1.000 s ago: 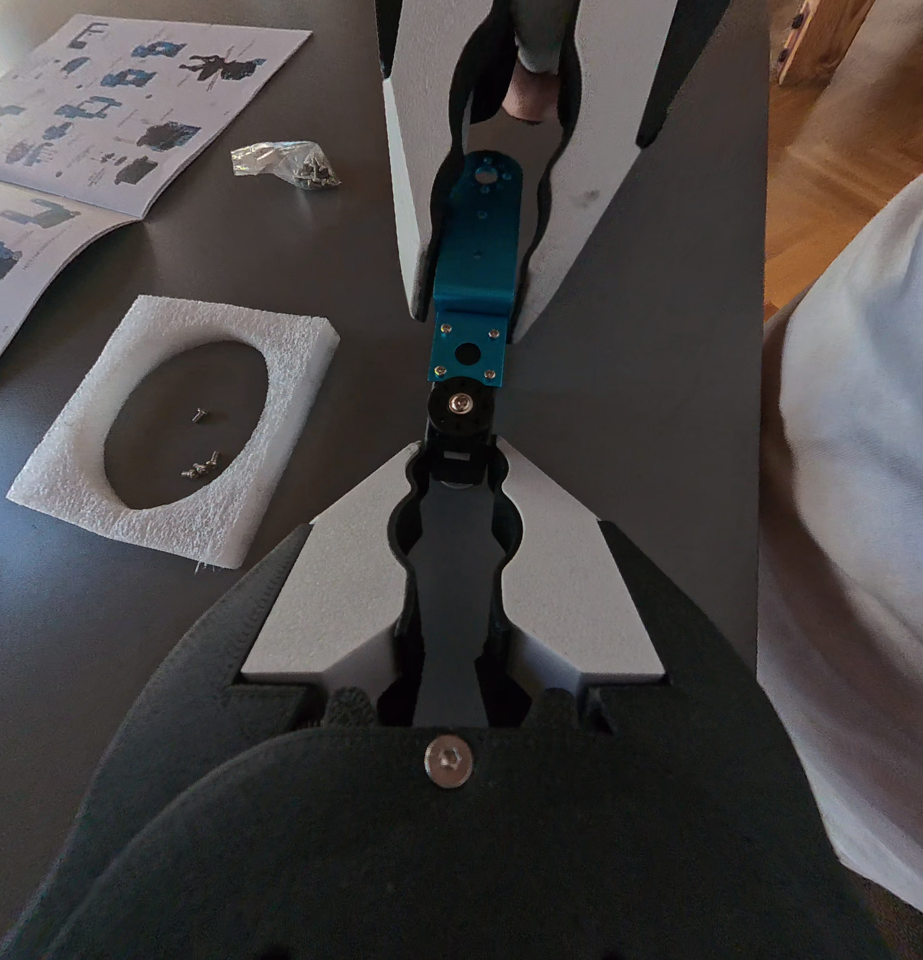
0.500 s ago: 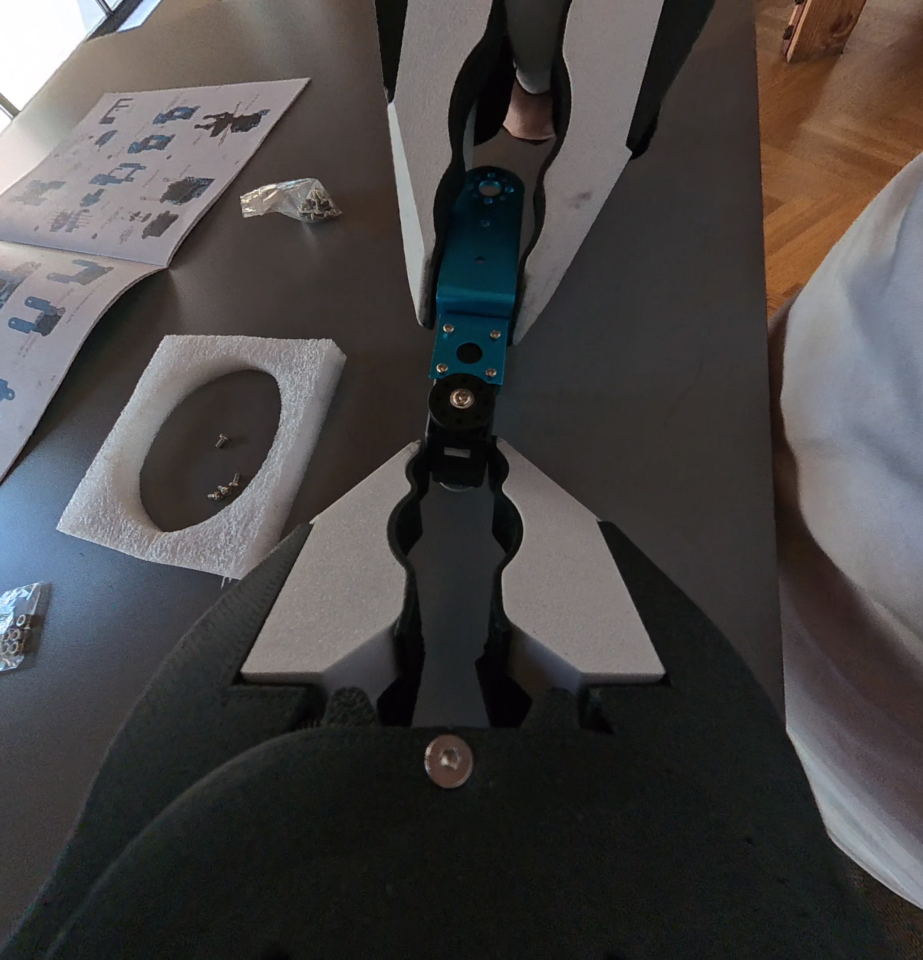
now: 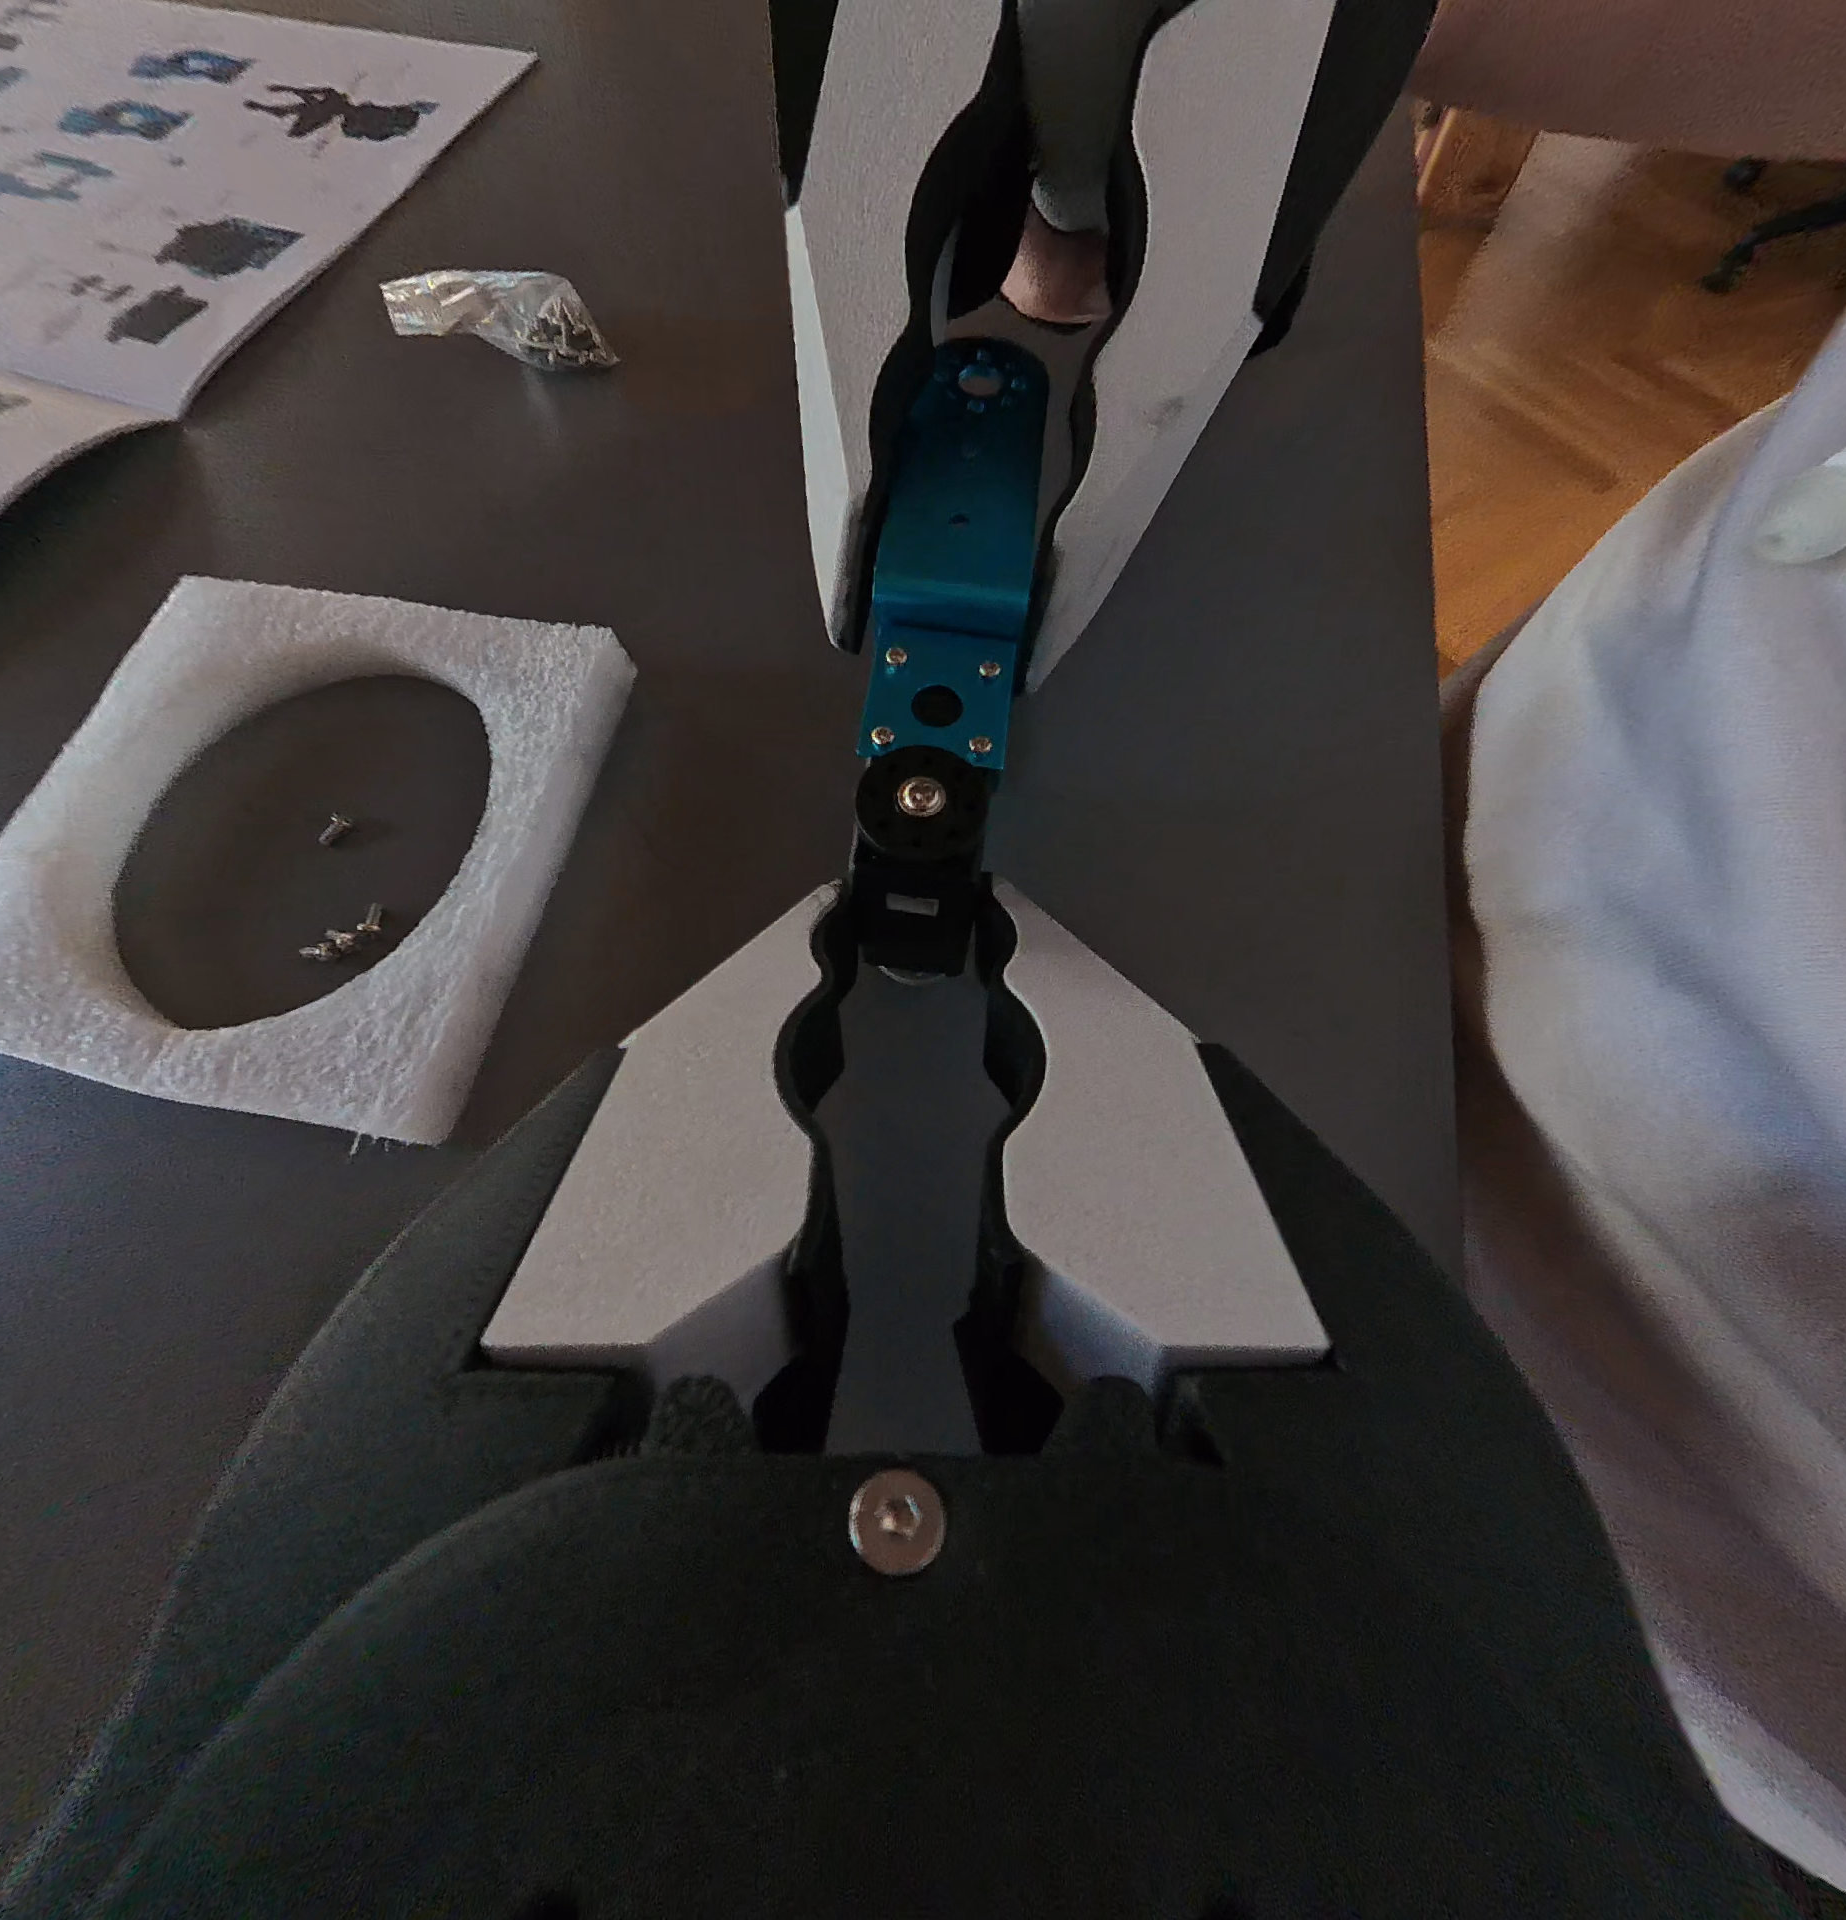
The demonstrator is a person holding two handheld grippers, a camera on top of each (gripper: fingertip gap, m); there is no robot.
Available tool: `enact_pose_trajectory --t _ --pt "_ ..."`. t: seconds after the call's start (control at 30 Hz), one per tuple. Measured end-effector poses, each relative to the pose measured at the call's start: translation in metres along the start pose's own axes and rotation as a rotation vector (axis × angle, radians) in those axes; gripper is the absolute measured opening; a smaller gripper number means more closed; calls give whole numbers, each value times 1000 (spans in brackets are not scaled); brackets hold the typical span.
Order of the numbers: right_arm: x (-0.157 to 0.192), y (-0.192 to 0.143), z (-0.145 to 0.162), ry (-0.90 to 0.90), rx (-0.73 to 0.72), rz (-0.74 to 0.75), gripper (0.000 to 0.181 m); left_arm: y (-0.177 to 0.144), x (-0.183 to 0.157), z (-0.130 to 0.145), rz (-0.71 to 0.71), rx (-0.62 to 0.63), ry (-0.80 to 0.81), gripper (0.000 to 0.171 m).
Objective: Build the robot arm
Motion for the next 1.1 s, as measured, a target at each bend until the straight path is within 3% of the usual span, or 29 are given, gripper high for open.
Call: enact_pose_trajectory --t 0.43,0.6,0.8,0.93,1.0,1.1 --pt "-11 0 0 188 -64 -65 37 -1 3 0 123 -15 -214 22" --pt "-14 -5 0 119 -73 -19 65 -4 5 1 236 -37 -470 21" --pt "-4 3 7 -58 -11 39 89 -8 -3 3 361 -40 -658 20" --pt "1 10 15 -137 60 53 88 -9 -6 3 435 -32 -783 20" --pt "-3 10 16 -145 70 69 75 -9 -7 3 455 -31 -814 20" --pt "-3 10 18 -133 78 42 74 -8 -7 2 470 -33 -848 20"
Point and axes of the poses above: each gripper's, where its closed fingertips meet, y out along the fingers, z out of its underside, x = y × z across the jaws, the point moved 2 cm from there along -y, back along the fingers, and after that the axes turned 1 degree about z, right-handed, at the moved point
